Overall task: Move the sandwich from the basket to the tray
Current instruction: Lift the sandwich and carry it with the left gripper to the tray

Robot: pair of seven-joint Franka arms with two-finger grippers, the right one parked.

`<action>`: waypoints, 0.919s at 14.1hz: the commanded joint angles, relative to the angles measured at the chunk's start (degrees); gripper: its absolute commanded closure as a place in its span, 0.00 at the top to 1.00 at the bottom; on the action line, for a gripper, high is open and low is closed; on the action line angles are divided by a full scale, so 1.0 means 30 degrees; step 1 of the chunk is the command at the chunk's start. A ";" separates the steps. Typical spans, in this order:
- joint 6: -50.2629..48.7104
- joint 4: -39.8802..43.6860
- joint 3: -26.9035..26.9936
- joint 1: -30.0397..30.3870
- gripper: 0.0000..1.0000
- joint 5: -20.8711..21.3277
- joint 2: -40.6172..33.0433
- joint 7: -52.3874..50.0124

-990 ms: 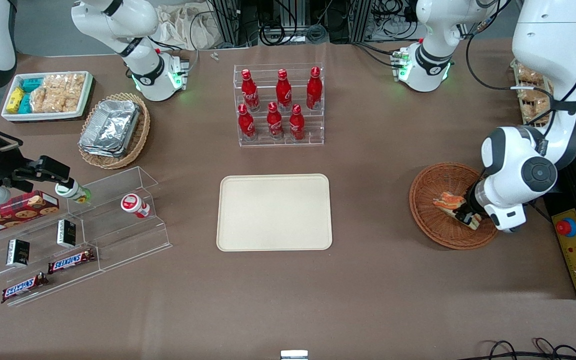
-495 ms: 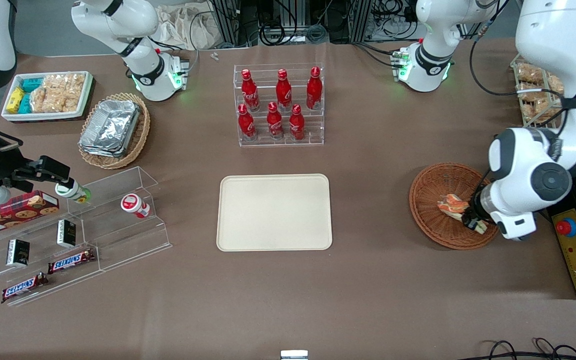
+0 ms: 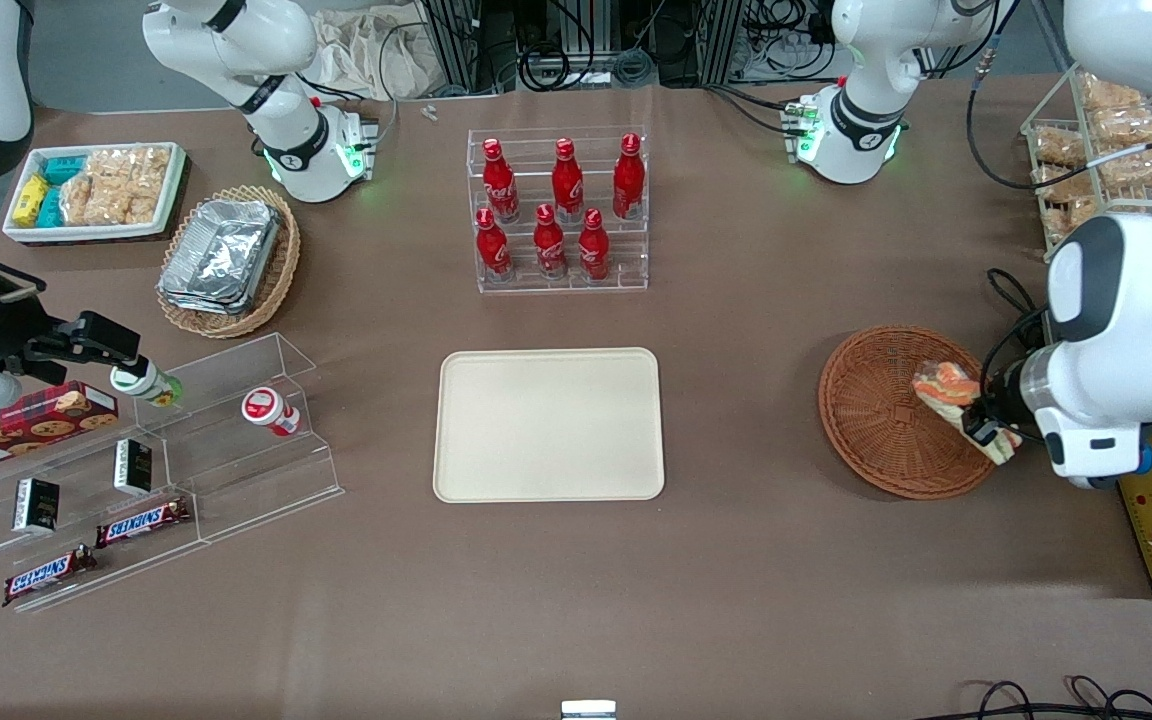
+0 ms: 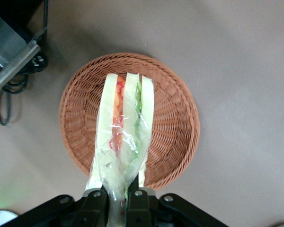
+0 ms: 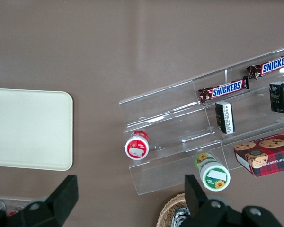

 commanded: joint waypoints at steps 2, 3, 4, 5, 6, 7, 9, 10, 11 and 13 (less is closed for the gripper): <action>-0.1800 0.2585 -0.1743 -0.0204 0.00 -0.0040 -0.0241 0.1514; -0.1801 0.2821 -0.2563 -0.0175 0.00 -0.0040 -0.0241 0.1630; -0.1801 0.2853 -0.3267 -0.0204 0.00 -0.0040 -0.0212 0.2008; -0.1743 0.2824 -0.4086 -0.0204 0.00 -0.0011 -0.0066 0.2331; -0.1626 0.2737 -0.4993 -0.0233 0.00 0.0135 0.0109 0.2305; -0.1480 0.2620 -0.5669 -0.0465 0.00 0.0252 0.0430 0.2160; -0.0111 0.2502 -0.5735 -0.1866 0.00 0.0312 0.1250 0.2129; 0.0943 0.2182 -0.5735 -0.2367 0.00 0.0312 0.1572 0.2158; 0.2055 0.1918 -0.5735 -0.2691 0.00 0.0312 0.1953 0.2129; 0.3962 0.1798 -0.5735 -0.3685 0.00 0.0312 0.3210 0.2042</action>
